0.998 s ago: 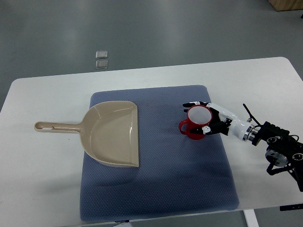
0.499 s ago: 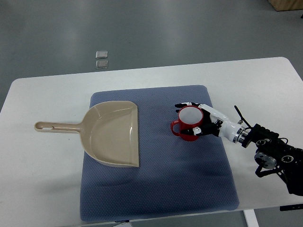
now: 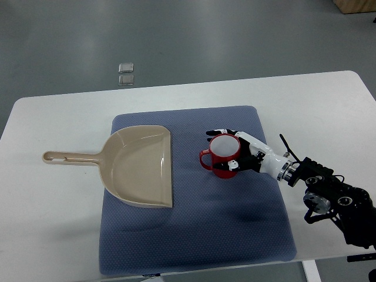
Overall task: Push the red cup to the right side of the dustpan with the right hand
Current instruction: 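Keep pushing the mug with the right hand against the dustpan's edge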
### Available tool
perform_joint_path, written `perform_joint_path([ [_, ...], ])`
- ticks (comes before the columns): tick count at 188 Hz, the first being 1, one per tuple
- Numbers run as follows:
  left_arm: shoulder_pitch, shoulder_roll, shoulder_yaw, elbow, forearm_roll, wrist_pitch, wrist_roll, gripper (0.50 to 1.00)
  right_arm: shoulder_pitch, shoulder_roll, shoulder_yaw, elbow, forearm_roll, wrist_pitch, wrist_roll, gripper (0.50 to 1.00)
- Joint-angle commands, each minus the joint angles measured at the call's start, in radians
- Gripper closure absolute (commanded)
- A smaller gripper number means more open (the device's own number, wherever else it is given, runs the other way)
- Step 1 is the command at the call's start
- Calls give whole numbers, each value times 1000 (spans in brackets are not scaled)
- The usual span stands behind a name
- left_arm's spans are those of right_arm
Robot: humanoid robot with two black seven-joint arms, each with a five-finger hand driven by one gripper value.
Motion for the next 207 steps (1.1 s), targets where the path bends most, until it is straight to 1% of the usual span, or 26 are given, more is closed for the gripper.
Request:
perform_joint_path([
  [1, 0, 0, 0, 1, 0, 0, 0, 500, -2, 14, 0, 2, 0, -1, 0, 568],
  [68, 0, 0, -1, 4, 0, 0, 0, 500, -12, 50, -6, 11, -1, -18, 0, 568],
  [91, 0, 0, 0, 4, 0, 0, 0, 500, -11, 62, -7, 20, -1, -35, 0, 568],
  [207, 0, 0, -1, 6, 0, 0, 0, 500, -5, 117, -29, 27, -14, -53, 0, 568],
])
